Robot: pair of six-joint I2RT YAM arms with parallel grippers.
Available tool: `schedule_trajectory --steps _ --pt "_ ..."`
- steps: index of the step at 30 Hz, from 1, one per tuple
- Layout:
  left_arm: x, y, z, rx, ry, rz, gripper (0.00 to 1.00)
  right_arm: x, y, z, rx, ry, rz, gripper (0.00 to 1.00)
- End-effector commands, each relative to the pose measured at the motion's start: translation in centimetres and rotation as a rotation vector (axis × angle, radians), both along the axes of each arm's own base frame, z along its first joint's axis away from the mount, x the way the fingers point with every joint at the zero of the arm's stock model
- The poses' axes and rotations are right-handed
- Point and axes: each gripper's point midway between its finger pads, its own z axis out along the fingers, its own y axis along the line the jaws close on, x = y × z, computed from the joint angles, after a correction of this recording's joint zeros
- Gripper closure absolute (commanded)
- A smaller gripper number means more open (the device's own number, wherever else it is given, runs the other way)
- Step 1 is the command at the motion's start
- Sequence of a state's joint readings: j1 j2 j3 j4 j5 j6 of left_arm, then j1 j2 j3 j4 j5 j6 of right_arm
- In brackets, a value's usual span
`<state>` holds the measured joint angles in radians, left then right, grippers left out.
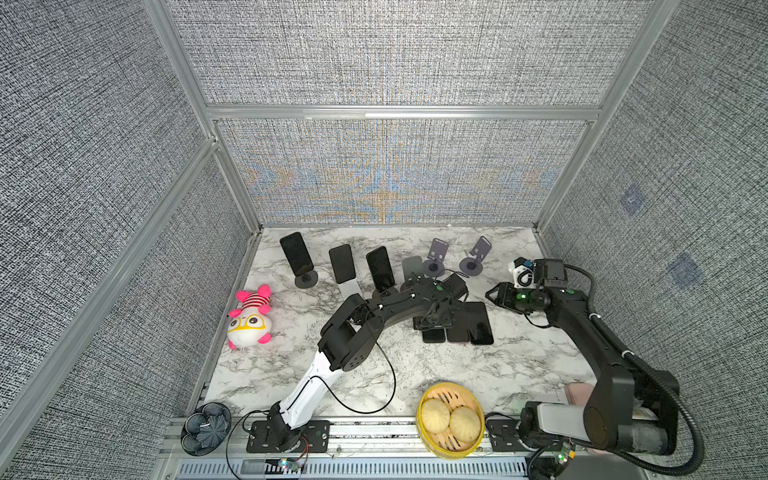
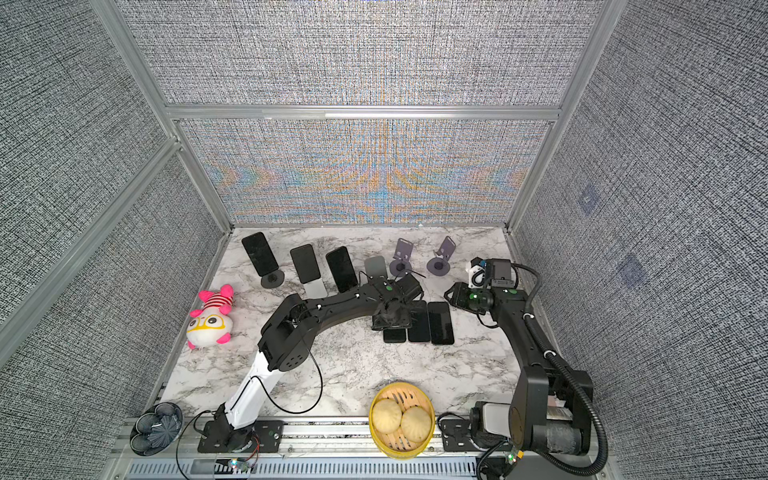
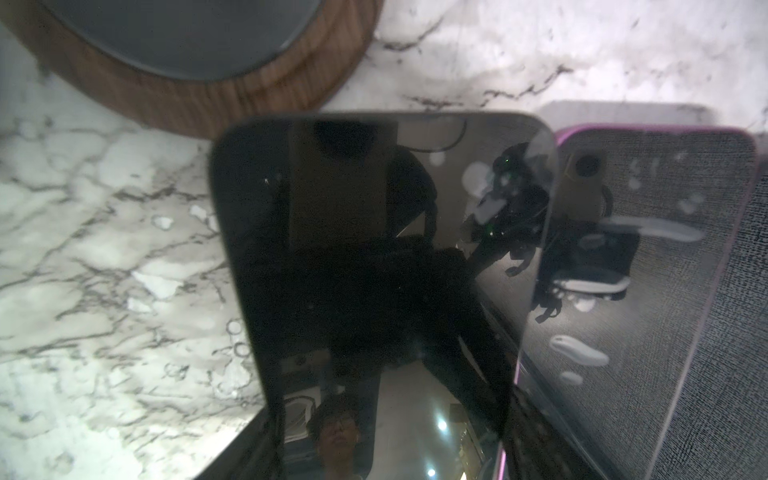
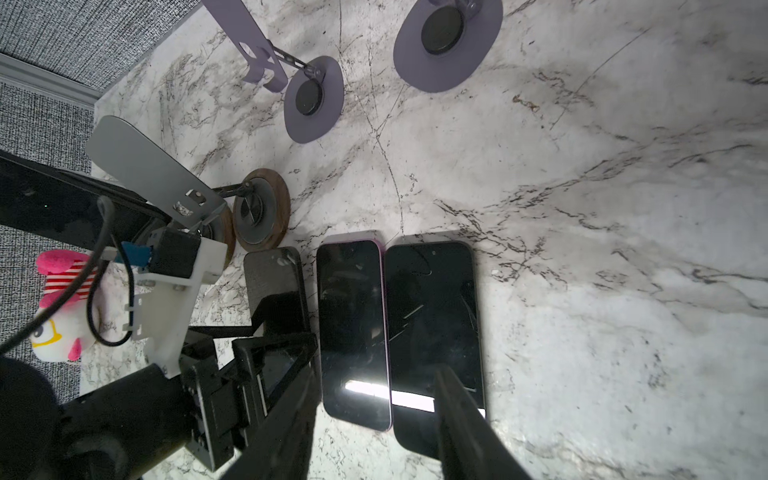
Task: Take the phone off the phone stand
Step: 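Set the black phone flat on the table and open the left gripper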
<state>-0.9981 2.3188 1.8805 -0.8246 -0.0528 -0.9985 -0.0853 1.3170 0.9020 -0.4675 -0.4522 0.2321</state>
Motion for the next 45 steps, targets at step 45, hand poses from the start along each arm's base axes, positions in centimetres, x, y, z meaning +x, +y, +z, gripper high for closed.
schedule_trajectory --steps 45 --pt "-0.7 -1.4 0.5 -0.089 0.026 -0.065 0.07 -0.2 -0.2 -1.9 -0.004 0.046 -0.011 0.53"
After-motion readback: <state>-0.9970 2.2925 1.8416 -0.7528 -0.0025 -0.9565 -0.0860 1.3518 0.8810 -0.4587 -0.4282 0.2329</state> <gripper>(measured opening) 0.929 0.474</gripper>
